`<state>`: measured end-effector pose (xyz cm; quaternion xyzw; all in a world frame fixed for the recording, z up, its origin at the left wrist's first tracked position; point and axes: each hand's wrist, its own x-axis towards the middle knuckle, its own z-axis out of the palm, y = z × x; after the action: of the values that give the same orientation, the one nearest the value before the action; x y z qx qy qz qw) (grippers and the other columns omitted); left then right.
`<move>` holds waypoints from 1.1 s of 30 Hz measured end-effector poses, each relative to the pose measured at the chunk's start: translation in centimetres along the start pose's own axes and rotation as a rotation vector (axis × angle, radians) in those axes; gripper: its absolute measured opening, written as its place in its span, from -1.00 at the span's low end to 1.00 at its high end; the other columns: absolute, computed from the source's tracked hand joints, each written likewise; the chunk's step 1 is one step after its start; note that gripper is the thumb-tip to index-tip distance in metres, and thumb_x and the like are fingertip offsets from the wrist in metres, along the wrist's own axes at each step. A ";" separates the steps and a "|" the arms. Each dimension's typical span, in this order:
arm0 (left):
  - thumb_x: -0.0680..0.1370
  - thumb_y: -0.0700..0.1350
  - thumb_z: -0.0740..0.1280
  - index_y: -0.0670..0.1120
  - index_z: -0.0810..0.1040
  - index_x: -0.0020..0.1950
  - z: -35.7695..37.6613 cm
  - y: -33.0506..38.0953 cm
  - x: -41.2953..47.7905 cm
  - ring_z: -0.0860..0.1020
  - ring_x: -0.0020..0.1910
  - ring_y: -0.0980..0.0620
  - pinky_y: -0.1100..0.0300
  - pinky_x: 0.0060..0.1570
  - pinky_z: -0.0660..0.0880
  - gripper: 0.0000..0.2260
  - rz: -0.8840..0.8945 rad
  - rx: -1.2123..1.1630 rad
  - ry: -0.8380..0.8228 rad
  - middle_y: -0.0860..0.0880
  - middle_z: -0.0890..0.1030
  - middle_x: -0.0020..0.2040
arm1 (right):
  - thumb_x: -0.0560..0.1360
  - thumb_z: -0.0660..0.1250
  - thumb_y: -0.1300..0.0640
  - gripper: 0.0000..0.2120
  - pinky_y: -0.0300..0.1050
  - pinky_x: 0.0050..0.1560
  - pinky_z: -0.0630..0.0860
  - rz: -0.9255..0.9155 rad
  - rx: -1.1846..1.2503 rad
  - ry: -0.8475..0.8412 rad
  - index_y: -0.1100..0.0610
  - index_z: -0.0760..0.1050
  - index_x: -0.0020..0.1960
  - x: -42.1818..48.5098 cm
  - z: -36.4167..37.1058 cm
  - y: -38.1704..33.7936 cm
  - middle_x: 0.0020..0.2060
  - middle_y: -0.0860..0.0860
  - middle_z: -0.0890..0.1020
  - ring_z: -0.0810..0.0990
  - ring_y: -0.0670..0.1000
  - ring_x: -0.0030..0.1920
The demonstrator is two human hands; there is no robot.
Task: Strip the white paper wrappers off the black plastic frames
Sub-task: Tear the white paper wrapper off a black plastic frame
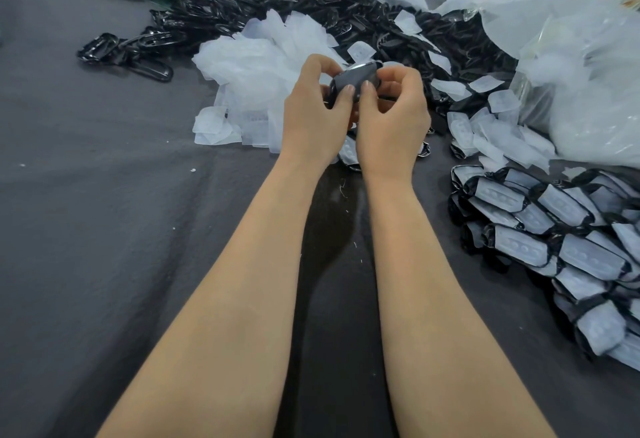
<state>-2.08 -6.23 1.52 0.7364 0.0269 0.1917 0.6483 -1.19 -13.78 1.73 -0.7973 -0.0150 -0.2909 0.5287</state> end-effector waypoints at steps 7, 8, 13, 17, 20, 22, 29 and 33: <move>0.57 -0.21 0.28 -0.06 0.35 -0.01 0.1 -0.1 0.0 0.39 -0.54 0.24 0.44 -0.47 0.29 -0.88 0.070 0.044 0.005 0.04 0.46 -0.42 | 0.53 0.29 0.25 -0.87 -0.25 0.00 0.46 0.047 0.047 0.011 0.22 0.46 0.08 -0.1 0.4 -0.4 -0.02 0.07 0.58 0.56 0.02 -0.02; 0.57 -0.23 0.27 -0.08 0.35 0.00 0.1 -0.1 0.0 0.41 -0.55 0.25 0.46 -0.49 0.30 -0.89 0.073 0.030 0.003 0.05 0.46 -0.43 | 0.53 0.29 0.25 -0.90 -0.25 0.01 0.46 0.069 0.072 0.014 0.20 0.46 0.05 0.0 0.4 -0.5 -0.04 0.05 0.57 0.56 0.02 -0.01; 0.57 -0.22 0.29 -0.09 0.35 -0.01 0.1 -0.2 0.0 0.44 -0.55 0.25 0.41 -0.45 0.36 -0.88 0.069 0.006 0.001 0.08 0.48 -0.47 | 0.54 0.28 0.28 -0.91 -0.17 0.02 0.49 0.127 0.170 0.013 0.14 0.39 -0.07 0.1 0.3 -0.6 -0.14 -0.02 0.51 0.53 -0.02 -0.07; 0.56 -0.26 0.25 -0.05 0.34 -0.02 0.0 -0.2 0.1 0.51 -0.48 0.25 0.34 -0.34 0.49 -0.86 0.075 0.010 -0.018 0.02 0.57 -0.37 | 0.53 0.28 0.30 -0.91 -0.31 -0.10 0.46 0.126 0.179 0.036 0.16 0.39 -0.09 0.4 0.1 -0.3 -0.25 -0.11 0.47 0.48 -0.15 -0.22; 0.57 -0.29 0.24 -0.04 0.34 -0.03 -0.1 -0.2 0.0 0.58 -0.39 0.14 0.14 -0.15 0.61 -0.84 0.058 -0.036 -0.067 -0.06 0.61 -0.28 | 0.51 0.30 0.29 -0.90 -0.24 -0.08 0.50 0.131 0.178 0.041 0.15 0.40 -0.09 0.7 -0.2 0.1 -0.25 -0.09 0.49 0.52 -0.10 -0.21; 0.58 -0.29 0.23 0.01 0.35 -0.06 -0.3 -0.2 0.0 0.58 -0.37 0.13 0.07 -0.09 0.62 -0.81 0.041 -0.056 -0.087 -0.07 0.61 -0.24 | 0.51 0.32 0.28 -0.87 -0.07 0.01 0.54 0.180 0.219 0.017 0.12 0.38 -0.07 0.8 -0.4 0.2 -0.21 -0.04 0.51 0.58 0.04 -0.13; 0.58 -0.28 0.24 0.06 0.38 -0.07 -0.4 -0.3 0.1 0.58 -0.35 0.08 0.05 -0.06 0.61 -0.78 0.009 -0.051 -0.084 -0.07 0.61 -0.20 | 0.52 0.28 0.36 -0.86 -0.25 -0.17 0.52 0.478 0.574 -0.100 0.14 0.48 -0.10 1.6 -0.7 0.5 -0.20 0.04 0.56 0.54 -0.06 -0.19; 0.58 -0.27 0.24 0.00 0.39 0.00 -0.4 -0.3 0.1 0.56 -0.39 0.15 0.18 -0.15 0.60 -0.83 -0.008 -0.061 -0.082 -0.05 0.60 -0.22 | 0.53 0.29 0.35 -0.84 -0.26 -0.21 0.50 0.527 0.618 -0.115 0.12 0.47 -0.13 1.6 -0.9 0.7 -0.21 0.04 0.56 0.52 -0.08 -0.23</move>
<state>-2.01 -5.77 1.27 0.7235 -0.0025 0.1593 0.6717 -0.02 -15.27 2.15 -0.5922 0.0734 -0.0823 0.7982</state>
